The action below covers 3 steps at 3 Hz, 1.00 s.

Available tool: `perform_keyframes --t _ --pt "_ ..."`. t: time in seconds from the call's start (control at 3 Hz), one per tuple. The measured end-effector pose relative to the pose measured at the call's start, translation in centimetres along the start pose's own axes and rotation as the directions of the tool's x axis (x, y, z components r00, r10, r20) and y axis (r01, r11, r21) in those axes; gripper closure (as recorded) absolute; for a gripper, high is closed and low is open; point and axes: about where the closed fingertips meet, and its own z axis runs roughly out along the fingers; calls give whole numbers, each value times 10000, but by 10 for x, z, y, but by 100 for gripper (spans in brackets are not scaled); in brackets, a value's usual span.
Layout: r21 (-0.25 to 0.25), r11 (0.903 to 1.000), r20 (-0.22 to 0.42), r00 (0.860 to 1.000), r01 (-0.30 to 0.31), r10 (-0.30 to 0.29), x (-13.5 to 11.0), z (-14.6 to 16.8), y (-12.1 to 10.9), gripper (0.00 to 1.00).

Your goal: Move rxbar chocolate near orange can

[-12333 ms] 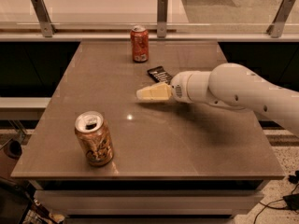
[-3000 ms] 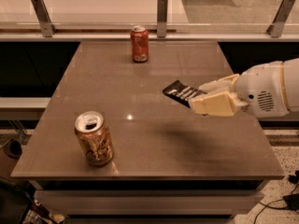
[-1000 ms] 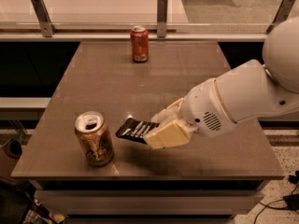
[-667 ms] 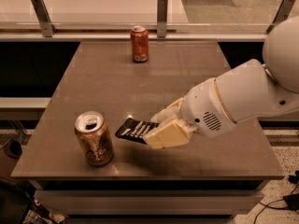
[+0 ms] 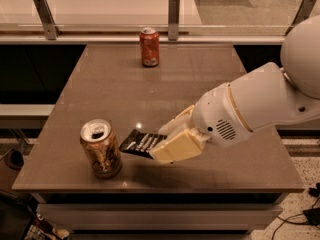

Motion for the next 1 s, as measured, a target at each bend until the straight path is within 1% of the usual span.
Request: perform_keyframes --t 0.33,0.67,1.0 --pt "8 10000 -8 10000 34 -34 -1 0 1 13" --pt "16 10000 -16 10000 69 -69 -2 0 3 0" --pt "16 10000 -16 10000 70 -70 -2 0 3 0"
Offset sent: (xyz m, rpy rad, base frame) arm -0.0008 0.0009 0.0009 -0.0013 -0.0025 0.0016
